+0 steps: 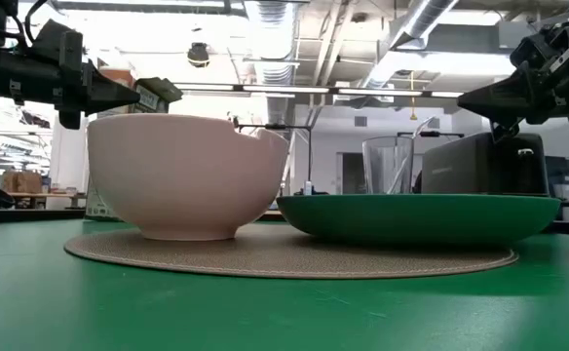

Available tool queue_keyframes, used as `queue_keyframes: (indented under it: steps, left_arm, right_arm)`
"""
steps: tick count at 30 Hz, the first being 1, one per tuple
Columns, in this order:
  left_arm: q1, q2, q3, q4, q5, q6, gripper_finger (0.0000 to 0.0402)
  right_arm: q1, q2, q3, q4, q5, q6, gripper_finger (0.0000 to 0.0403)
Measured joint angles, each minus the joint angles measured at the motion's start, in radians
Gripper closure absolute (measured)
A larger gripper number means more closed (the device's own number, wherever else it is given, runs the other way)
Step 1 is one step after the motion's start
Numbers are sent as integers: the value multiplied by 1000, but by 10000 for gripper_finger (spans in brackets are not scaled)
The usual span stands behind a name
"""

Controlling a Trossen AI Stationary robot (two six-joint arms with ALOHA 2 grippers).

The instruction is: Arrange a breakfast setting

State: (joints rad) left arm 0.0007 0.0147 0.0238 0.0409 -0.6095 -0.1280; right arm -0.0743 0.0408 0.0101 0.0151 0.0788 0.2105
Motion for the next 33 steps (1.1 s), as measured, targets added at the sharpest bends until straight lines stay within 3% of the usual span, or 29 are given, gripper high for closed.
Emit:
queue_keyframes:
  steps: [33]
  left_arm:
    - [2,0,0,14,-19,-12,401]
  right_arm:
    - [0,0,0,0,0,0,359]
